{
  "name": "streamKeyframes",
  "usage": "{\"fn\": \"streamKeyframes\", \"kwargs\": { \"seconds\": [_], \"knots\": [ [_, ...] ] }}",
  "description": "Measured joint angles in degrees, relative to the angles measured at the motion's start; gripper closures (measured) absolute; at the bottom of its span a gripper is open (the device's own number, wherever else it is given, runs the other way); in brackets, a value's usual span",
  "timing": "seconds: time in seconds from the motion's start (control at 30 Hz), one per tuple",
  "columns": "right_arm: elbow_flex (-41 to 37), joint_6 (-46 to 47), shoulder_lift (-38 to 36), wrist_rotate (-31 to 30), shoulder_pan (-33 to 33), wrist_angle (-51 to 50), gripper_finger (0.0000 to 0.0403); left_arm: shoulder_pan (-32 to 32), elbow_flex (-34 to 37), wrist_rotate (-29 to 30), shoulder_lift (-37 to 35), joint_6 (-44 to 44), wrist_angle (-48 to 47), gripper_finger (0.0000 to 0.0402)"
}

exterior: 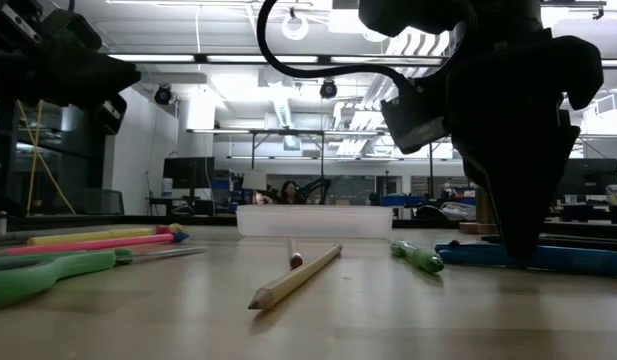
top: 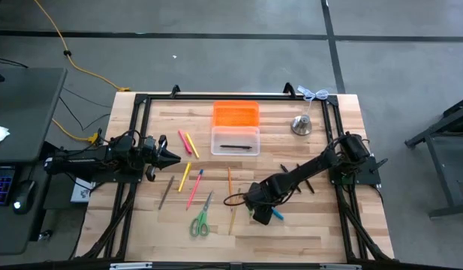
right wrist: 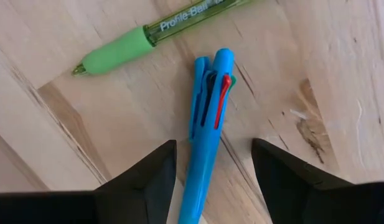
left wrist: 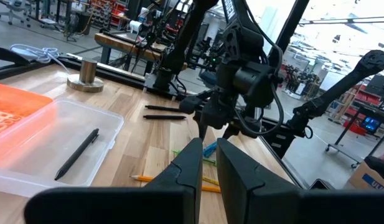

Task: Pick & place school supplies into a supply box
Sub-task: Put the blue pen into the transparent supply box

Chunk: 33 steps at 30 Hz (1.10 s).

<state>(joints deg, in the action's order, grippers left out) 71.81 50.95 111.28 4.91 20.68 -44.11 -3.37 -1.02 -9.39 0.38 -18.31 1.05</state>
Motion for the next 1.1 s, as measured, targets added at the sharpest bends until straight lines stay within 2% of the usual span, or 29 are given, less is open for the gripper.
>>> {"fn": "streamKeyframes", "kwargs": {
  "seconds": [0.4,0.83,1.1],
  "knots": [
    [-3.3,4.35,-0.24,-0.75,-0.02,2.65,0.0294,0.0,0.0,0.0,0.02,0.0,0.0,0.0325],
    [-3.61,4.57,-0.06,-1.97,-0.06,2.64,0.038,0.01,0.01,1.32,0.02,0.0,-0.15,0.0325],
    [-3.63,4.64,-0.02,-1.73,-0.06,2.64,0.0383,-0.01,0.01,2.45,0.01,0.0,-0.21,0.0325]
  ]
}}
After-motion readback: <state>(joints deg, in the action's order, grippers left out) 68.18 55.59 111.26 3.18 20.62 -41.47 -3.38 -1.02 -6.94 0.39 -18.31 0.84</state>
